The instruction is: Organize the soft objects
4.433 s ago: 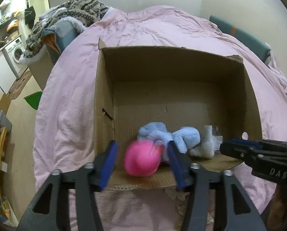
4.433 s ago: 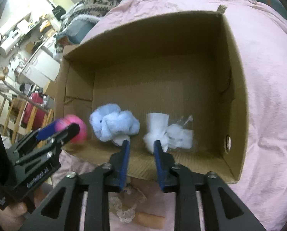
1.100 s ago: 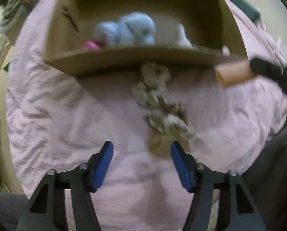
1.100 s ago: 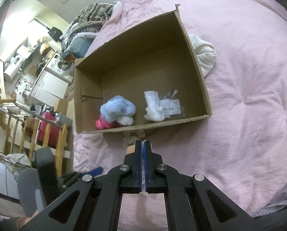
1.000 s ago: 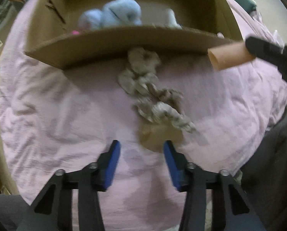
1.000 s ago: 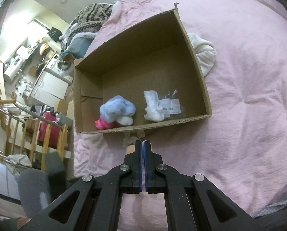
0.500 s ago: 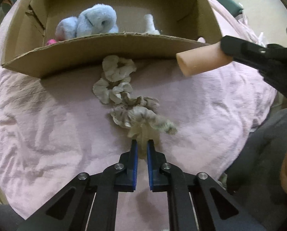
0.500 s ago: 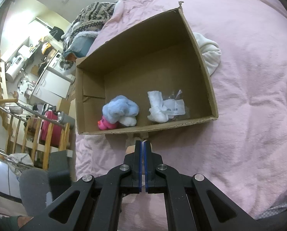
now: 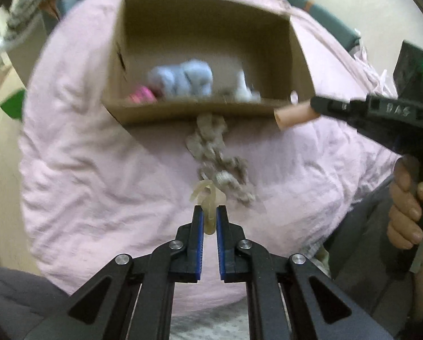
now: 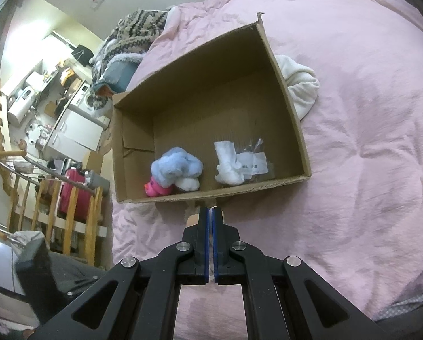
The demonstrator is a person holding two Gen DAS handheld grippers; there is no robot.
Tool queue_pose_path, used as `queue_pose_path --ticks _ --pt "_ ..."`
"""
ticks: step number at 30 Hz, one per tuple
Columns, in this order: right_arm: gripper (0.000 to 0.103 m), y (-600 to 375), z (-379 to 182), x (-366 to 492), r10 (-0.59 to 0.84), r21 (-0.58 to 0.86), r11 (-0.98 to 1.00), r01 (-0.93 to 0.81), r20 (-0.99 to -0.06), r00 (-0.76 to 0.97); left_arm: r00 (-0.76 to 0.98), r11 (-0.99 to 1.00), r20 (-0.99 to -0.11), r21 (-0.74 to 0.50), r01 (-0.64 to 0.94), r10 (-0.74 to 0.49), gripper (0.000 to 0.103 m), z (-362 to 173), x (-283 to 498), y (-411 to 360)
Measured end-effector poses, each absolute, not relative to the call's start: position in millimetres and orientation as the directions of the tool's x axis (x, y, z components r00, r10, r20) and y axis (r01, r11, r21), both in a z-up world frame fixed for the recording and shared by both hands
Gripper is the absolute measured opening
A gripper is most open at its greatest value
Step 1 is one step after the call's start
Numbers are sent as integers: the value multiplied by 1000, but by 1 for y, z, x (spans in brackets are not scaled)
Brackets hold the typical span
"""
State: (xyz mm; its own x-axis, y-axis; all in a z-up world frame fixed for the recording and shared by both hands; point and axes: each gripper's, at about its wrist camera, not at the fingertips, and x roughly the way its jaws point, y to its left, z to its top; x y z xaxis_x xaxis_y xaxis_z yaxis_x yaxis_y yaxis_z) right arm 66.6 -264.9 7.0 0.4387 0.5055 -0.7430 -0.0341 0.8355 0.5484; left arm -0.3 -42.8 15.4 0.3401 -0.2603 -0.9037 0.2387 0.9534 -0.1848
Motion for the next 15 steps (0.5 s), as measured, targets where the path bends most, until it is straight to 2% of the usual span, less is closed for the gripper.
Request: queue_pose_path --ticks 8,15 --pt "4 -265 34 79 512 547 834 -77 -714 477 470 958 -838 -197 210 -276 8 65 40 -14" --pt "4 -266 45 106 487 508 855 -105 -715 501 531 960 -808 -150 235 -256 8 76 86 -25"
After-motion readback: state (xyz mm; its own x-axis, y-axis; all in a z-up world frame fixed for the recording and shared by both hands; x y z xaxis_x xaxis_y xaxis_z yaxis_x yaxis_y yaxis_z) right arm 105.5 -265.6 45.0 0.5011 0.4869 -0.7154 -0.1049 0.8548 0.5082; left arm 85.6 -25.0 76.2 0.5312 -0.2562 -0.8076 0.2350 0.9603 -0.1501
